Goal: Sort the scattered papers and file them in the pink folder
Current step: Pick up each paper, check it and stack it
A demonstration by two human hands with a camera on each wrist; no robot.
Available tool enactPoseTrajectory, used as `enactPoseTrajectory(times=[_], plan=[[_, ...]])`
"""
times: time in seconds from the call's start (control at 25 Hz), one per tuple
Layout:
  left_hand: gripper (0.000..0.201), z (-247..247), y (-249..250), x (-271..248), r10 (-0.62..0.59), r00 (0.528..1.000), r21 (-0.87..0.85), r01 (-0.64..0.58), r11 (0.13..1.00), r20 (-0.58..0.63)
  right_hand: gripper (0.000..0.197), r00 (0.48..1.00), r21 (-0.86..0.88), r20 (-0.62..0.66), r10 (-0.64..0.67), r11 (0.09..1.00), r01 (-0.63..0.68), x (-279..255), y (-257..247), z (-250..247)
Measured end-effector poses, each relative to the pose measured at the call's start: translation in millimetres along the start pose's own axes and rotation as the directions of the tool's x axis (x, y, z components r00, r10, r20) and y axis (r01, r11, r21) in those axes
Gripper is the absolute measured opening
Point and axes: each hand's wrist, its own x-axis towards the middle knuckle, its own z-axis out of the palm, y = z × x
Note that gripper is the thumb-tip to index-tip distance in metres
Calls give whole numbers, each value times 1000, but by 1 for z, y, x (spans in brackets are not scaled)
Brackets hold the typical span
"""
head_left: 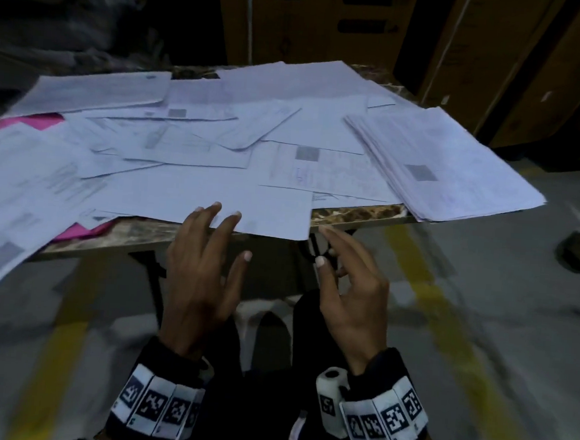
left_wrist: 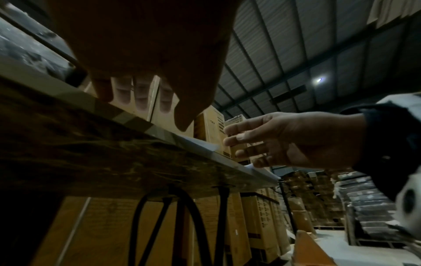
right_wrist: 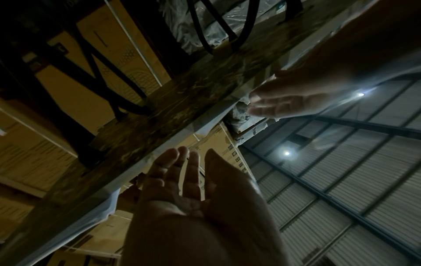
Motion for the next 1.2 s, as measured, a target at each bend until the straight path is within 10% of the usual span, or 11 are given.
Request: enactPoseTrajectory(times=[0.28, 0.72, 1.2], plan=[[57, -12, -42, 10, -85, 994, 87, 79, 993, 72, 25, 995, -106, 77, -67, 992, 75, 12, -8, 34], [12, -9, -47, 4, 89, 969, 133, -59, 989, -232, 22, 964, -403, 223, -143, 887, 225, 17, -10, 25], [16, -54, -39, 7, 206, 968, 39, -203, 978, -142, 33, 887, -196, 140, -439, 866, 460, 31, -12, 11]])
